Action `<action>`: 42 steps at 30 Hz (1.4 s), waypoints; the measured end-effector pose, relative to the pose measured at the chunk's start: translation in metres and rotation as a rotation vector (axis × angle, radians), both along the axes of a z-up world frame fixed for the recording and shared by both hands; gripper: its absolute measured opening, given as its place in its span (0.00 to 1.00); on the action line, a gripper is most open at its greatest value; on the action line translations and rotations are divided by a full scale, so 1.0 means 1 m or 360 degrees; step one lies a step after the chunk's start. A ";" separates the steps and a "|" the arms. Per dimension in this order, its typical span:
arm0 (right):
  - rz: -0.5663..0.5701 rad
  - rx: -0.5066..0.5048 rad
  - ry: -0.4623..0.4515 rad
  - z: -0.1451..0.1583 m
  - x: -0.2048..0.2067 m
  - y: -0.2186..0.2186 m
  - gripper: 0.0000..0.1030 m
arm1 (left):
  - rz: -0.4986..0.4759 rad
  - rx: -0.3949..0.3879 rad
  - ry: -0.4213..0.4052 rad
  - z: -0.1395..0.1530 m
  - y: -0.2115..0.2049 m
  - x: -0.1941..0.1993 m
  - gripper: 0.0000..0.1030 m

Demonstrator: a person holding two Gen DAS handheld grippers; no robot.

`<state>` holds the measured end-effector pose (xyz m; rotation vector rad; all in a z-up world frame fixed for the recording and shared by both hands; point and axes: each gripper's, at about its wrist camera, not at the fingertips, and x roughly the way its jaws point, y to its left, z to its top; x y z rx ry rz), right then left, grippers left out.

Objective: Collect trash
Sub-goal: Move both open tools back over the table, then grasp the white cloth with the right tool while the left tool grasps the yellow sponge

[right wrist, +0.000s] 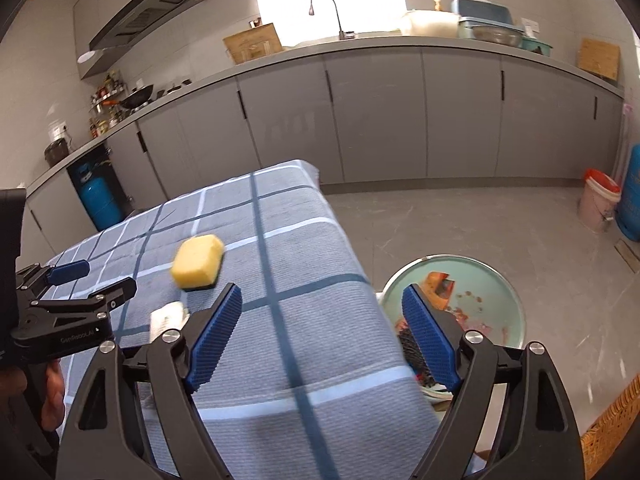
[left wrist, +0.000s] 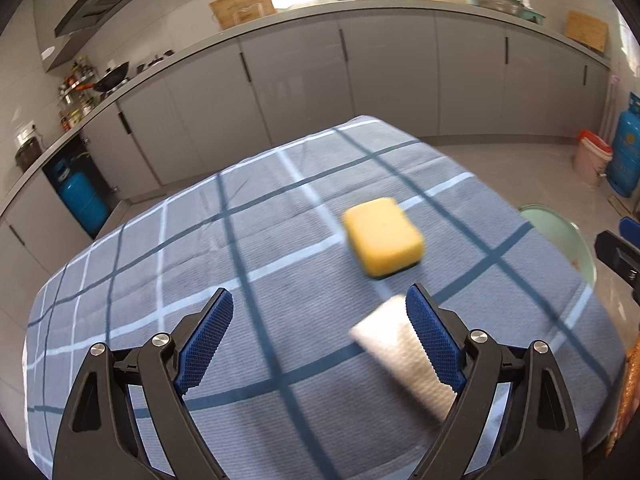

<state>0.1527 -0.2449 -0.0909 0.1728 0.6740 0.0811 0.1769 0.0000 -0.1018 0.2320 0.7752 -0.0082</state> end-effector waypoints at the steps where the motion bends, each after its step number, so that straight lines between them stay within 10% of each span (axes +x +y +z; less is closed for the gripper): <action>1: 0.0024 0.0000 0.0003 0.000 0.000 0.007 0.83 | 0.0024 -0.0002 0.0010 -0.002 0.007 0.000 0.86; 21: 0.0447 -0.0132 0.0198 -0.038 0.008 0.123 0.82 | 0.0268 -0.0062 0.0092 -0.020 0.091 -0.018 0.89; 25: 0.0483 -0.0159 0.0281 -0.048 0.009 0.128 0.67 | 0.0282 -0.0064 0.0098 -0.019 0.096 -0.021 0.89; 29: 0.0538 -0.0133 0.0320 -0.052 0.006 0.130 0.29 | 0.0277 -0.0056 0.0098 -0.017 0.094 -0.024 0.89; 42: 0.0311 -0.0037 0.0092 -0.014 -0.013 0.075 0.24 | 0.0136 -0.0038 0.0034 0.006 0.036 -0.005 0.89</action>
